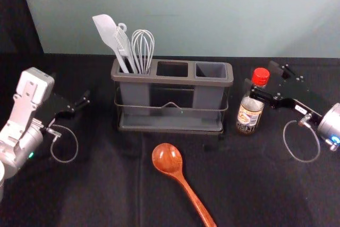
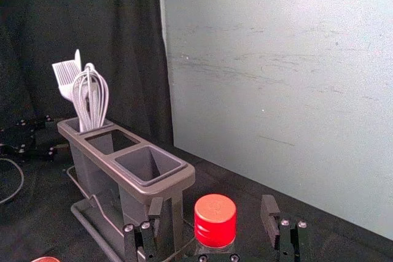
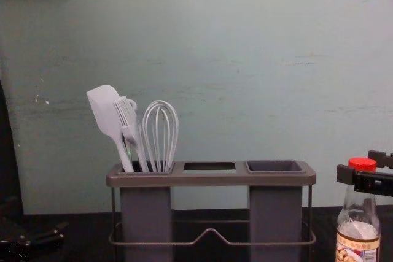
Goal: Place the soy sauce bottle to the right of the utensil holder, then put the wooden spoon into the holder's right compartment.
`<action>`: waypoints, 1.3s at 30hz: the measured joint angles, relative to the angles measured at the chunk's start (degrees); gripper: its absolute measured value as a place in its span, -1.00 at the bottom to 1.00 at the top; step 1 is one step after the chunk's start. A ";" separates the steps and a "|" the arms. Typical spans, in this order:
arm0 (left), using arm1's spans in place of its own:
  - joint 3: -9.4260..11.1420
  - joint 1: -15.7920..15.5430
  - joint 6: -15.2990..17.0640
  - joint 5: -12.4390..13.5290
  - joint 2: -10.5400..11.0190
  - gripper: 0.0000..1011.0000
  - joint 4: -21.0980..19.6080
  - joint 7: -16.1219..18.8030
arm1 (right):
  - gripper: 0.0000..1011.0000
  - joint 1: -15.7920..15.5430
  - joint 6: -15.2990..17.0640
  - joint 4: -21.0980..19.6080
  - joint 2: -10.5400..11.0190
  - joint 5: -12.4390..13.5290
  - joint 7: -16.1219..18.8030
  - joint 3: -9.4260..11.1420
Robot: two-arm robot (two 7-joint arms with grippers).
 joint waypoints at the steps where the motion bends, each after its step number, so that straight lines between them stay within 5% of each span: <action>1: 0.00 0.00 0.00 0.00 0.00 0.99 0.00 0.00 | 0.98 0.00 0.00 0.00 0.00 0.00 0.00 0.00; 10: 0.00 0.00 0.00 0.00 0.00 0.99 0.00 0.00 | 0.98 -1.14 -0.45 -2.96 0.83 -0.43 -0.95 1.04; 19: 0.00 0.00 0.00 0.00 0.00 0.99 0.00 0.00 | 0.98 -5.13 -0.84 -13.27 2.60 -1.02 -3.43 4.11; 26: 0.00 0.00 0.00 0.00 0.00 0.99 0.00 0.00 | 0.98 -7.78 1.78 -20.98 4.12 -1.49 -3.56 3.63; 33: 0.00 0.01 0.00 0.00 0.00 0.99 0.00 0.00 | 0.98 -9.33 8.76 -27.60 4.79 -3.05 -6.16 0.14; 39: 0.00 0.00 0.00 0.00 0.00 0.99 0.00 0.00 | 0.98 -8.10 23.57 -32.98 3.82 -8.58 -12.69 -6.33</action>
